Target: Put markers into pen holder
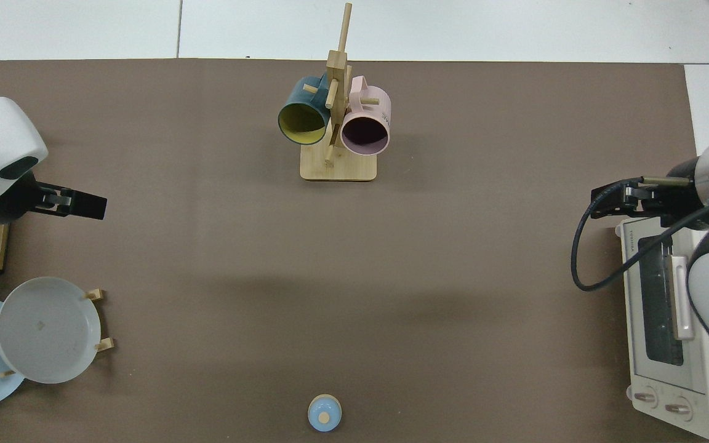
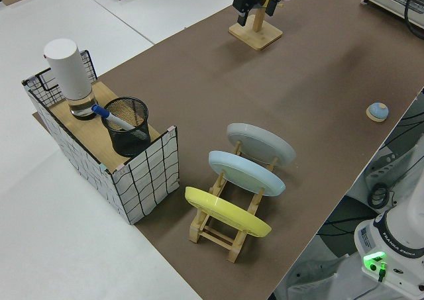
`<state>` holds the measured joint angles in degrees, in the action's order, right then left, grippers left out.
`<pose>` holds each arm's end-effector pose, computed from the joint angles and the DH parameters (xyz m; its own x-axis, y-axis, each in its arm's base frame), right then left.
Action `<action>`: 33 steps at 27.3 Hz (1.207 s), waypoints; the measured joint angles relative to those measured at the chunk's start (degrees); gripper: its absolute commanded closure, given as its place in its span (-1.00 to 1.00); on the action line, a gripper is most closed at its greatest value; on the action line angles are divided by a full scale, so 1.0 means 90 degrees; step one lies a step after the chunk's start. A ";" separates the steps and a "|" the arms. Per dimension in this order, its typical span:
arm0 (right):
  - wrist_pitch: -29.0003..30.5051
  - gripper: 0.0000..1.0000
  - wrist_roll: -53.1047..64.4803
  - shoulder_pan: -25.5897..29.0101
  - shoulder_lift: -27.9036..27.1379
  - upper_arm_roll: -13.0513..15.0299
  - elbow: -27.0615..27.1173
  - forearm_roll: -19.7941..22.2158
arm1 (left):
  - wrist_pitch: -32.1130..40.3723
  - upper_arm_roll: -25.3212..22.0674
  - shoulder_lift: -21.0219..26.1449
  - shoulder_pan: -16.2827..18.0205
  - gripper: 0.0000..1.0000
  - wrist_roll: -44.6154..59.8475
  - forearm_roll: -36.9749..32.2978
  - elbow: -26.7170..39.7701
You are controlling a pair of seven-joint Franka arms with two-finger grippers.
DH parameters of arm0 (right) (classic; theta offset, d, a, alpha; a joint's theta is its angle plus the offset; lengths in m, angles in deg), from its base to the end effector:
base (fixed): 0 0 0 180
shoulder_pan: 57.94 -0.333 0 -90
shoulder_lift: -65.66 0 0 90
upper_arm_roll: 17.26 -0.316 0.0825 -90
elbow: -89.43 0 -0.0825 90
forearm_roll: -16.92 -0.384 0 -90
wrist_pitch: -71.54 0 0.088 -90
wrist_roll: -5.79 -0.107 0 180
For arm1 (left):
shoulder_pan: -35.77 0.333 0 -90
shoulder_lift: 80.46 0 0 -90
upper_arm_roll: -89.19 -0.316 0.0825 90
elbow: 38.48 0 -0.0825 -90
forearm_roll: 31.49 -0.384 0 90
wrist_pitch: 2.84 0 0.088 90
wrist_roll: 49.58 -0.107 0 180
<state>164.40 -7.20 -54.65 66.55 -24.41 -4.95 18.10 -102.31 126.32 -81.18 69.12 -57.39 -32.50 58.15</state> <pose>0.5516 0.0356 0.6012 0.9875 -0.1576 -0.0058 -0.1575 -0.9872 0.0244 0.5629 -0.0375 0.5898 0.9774 -0.2040 0.0555 -0.2024 -0.9787 -0.0330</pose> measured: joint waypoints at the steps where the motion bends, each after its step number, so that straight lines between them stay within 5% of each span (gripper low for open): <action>1: 0.0000 -1.00 0.0000 0.0000 0.0000 0.0000 0.0000 0.0000 | 0.0042 -0.0008 -0.0008 0.0001 -1.00 0.0032 0.0005 -0.0001; 10: 0.0000 -1.00 0.0000 0.0000 0.0000 0.0000 0.0000 0.0000 | 0.0155 -0.0234 -0.0023 -0.0152 -1.00 0.0110 0.0027 -0.0003; 21: 0.0000 -1.00 0.0000 0.0000 0.0000 0.0000 0.0000 0.0000 | 0.0392 -0.2810 -0.0035 -0.2751 -1.00 0.0331 0.0065 -0.0261; 29: 0.0000 -1.00 0.0000 0.0000 0.0000 0.0000 0.0000 0.0000 | 0.0412 -0.3726 -0.0036 -0.3918 -1.00 0.0819 0.0072 -0.0303; 33: 0.0000 -1.00 0.0000 0.0000 0.0000 0.0000 0.0000 0.0000 | 0.0412 -0.3885 -0.0041 -0.4161 -1.00 0.0917 0.0076 -0.0310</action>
<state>164.40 -7.20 -54.65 66.55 -24.42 -4.95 18.10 -98.60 91.35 -81.55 31.67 -49.13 -31.82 55.37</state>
